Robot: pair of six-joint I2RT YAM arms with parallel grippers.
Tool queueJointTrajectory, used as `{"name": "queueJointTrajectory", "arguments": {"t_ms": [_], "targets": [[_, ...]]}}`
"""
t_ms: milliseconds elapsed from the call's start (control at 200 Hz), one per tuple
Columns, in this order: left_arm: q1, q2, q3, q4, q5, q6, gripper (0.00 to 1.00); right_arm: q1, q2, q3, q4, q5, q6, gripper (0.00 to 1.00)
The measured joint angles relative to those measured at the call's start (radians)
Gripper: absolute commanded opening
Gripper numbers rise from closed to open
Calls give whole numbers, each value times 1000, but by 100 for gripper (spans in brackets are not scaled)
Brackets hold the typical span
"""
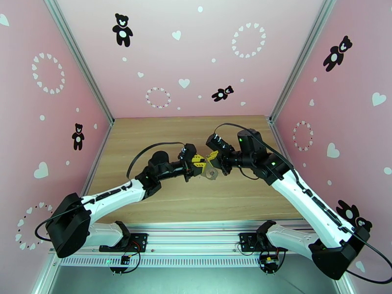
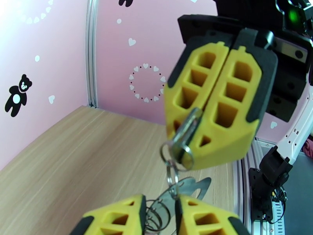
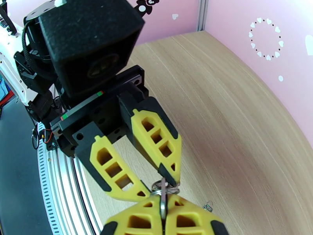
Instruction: Remove the keys from the keyring
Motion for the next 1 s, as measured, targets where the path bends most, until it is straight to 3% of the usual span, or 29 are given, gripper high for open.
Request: {"name": "queueJointTrajectory", "arguments": {"t_ms": [335,596,736,1001], "targets": [[0,12,0,77,-2,0,25,-14,-1,0,7,-21,-8,1],[0,21,0,112,-2,5,16,-22,0,0,6,-27,-22,1],[0,26,0,113,-2,14,22,-27,0,0,6,-29,-27,1],[0,44,3,114,12,19,18,-28,0,0,5,-37,-38,1]]}}
